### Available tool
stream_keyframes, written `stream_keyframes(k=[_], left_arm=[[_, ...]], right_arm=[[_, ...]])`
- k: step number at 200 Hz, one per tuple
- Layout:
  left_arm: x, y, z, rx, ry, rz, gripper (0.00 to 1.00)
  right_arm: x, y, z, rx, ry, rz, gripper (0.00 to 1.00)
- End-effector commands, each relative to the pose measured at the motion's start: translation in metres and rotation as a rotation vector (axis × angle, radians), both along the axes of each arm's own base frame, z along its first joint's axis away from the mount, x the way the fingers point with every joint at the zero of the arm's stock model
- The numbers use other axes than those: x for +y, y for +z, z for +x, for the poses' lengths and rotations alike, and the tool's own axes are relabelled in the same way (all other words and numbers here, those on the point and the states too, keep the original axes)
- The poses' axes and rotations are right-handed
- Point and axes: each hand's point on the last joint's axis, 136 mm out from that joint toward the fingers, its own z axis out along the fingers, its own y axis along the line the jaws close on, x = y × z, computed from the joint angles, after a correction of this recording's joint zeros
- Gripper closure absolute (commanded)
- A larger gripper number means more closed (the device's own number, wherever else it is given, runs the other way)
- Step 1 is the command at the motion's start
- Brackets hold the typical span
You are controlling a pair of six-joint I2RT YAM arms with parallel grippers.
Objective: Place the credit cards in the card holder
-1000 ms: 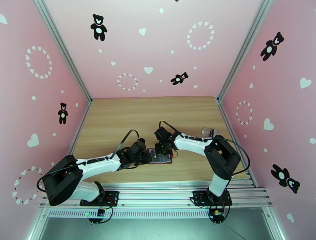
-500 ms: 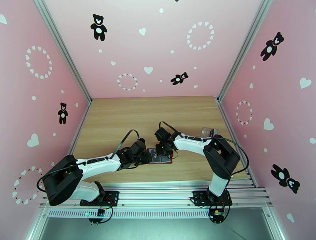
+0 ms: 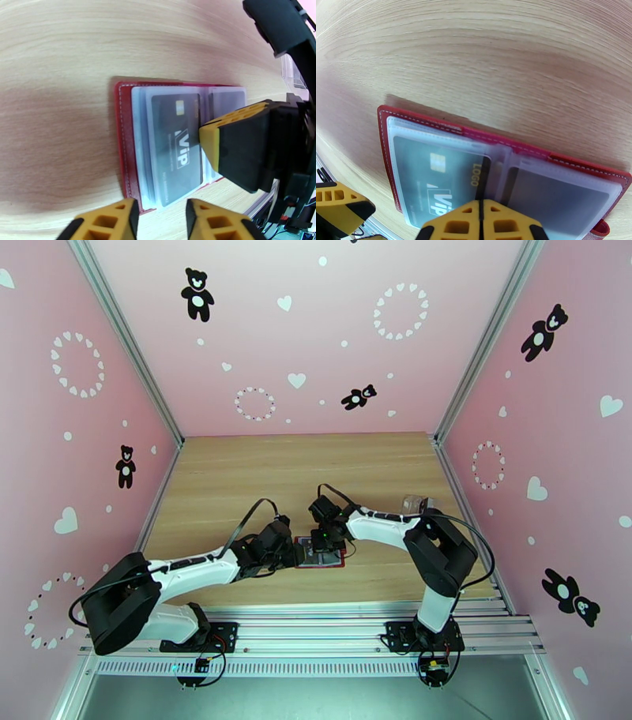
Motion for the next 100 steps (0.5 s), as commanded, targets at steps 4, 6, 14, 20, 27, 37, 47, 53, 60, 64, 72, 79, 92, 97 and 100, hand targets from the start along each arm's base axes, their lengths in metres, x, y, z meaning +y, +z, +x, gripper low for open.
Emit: stream_keyframes(k=[4,6,14,20,27,37,47,53,60,64,72,79,92,97,100], left_arm=[[-0.009,0.002,0.003,-0.009,-0.023,-0.009,0.61],[-0.010,0.002,0.003,-0.007,-0.026,-0.010,0.61],[-0.014,0.000,0.004,-0.001,-0.033,-0.013,0.61],[-0.017,-0.001,0.005,0.001,-0.039,-0.020,0.61],[-0.020,-0.001,0.006,0.001,-0.045,-0.030,0.61],[-0.023,-0.003,0.006,0.003,-0.051,-0.033,0.62],[-0.025,-0.005,0.008,0.004,-0.054,-0.033,0.62],[-0.026,-0.006,0.008,0.006,-0.055,-0.030,0.62],[-0.027,-0.007,0.008,0.008,-0.056,-0.030,0.62],[-0.028,-0.007,0.009,0.007,-0.057,-0.033,0.62],[-0.028,-0.007,0.009,0.009,-0.057,-0.034,0.63],[-0.028,-0.007,0.009,0.006,-0.057,-0.035,0.63],[-0.027,-0.007,0.009,0.006,-0.056,-0.032,0.63],[-0.027,-0.007,0.009,0.006,-0.055,-0.032,0.63],[-0.027,-0.008,0.009,0.006,-0.055,-0.029,0.63]], right_arm=[[-0.014,-0.020,-0.010,0.037,0.008,-0.078,0.91],[-0.014,-0.019,-0.010,0.037,0.008,-0.078,0.91],[-0.014,-0.020,-0.010,0.038,0.008,-0.077,0.91],[-0.013,-0.020,-0.011,0.038,0.009,-0.075,0.91],[-0.013,-0.020,-0.011,0.038,0.009,-0.075,0.92],[-0.014,-0.021,-0.011,0.041,0.010,-0.075,0.92],[-0.014,-0.022,-0.012,0.041,0.010,-0.075,0.92],[-0.014,-0.022,-0.012,0.041,0.011,-0.076,0.92],[-0.014,-0.022,-0.012,0.040,0.011,-0.075,0.92],[-0.014,-0.022,-0.012,0.042,0.011,-0.076,0.92],[-0.014,-0.023,-0.013,0.044,0.012,-0.077,0.92],[-0.014,-0.024,-0.013,0.044,0.011,-0.077,0.92],[-0.014,-0.024,-0.013,0.044,0.012,-0.075,0.92],[-0.014,-0.024,-0.013,0.045,0.012,-0.073,0.92],[-0.014,-0.024,-0.013,0.045,0.013,-0.073,0.92]])
